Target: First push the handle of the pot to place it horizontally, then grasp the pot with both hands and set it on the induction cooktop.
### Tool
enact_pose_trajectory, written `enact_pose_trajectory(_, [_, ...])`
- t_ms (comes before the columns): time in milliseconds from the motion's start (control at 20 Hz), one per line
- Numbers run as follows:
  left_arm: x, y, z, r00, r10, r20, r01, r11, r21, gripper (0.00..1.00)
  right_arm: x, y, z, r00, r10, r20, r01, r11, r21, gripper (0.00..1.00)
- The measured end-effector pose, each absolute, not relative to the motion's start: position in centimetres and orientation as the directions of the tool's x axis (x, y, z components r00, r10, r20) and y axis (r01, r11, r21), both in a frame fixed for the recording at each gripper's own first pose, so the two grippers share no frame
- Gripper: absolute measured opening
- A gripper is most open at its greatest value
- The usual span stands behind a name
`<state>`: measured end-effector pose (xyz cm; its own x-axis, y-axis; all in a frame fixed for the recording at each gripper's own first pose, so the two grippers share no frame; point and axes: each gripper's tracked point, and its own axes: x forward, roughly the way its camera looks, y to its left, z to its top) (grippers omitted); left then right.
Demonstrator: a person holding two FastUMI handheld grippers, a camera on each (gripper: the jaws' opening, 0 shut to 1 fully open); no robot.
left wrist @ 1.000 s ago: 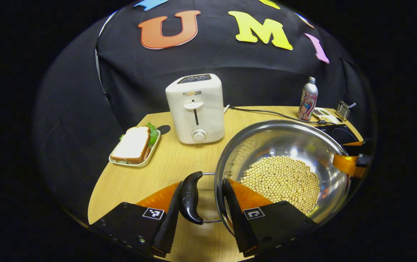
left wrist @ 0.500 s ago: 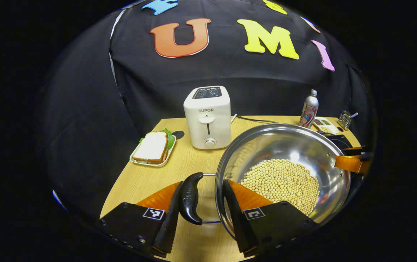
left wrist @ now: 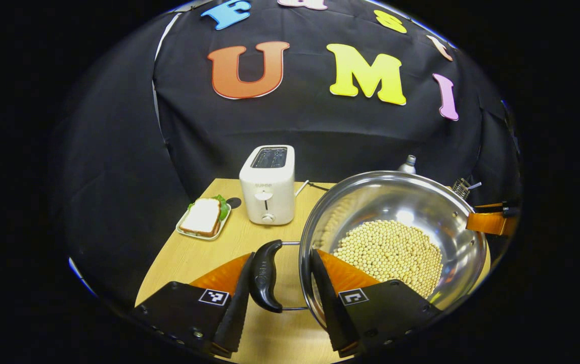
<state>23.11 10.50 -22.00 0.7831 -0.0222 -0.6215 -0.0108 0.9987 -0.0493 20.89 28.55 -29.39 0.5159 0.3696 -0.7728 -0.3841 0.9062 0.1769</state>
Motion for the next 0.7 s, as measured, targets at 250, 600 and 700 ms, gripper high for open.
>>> enact_pose_trajectory(250, [23.2, 5.9, -17.5, 0.799, -0.042, -0.599, 0.019, 0.999, -0.045, 0.64, 21.3, 23.2, -25.1, 0.518, 0.347, -0.782, -0.361, 0.917, 0.168, 0.55])
enact_pose_trajectory(600, [24.2, -1.9, -14.7, 0.808, -0.091, -0.582, 0.076, 0.996, -0.05, 0.64, 22.7, 14.6, -22.1, 0.57, 0.312, -0.761, -0.315, 0.937, 0.148, 0.55])
enact_pose_trajectory(700, [24.5, -3.9, -14.6, 0.809, -0.104, -0.578, 0.09, 0.995, -0.053, 0.64, 23.0, 12.6, -22.2, 0.576, 0.301, -0.76, -0.305, 0.942, 0.142, 0.55])
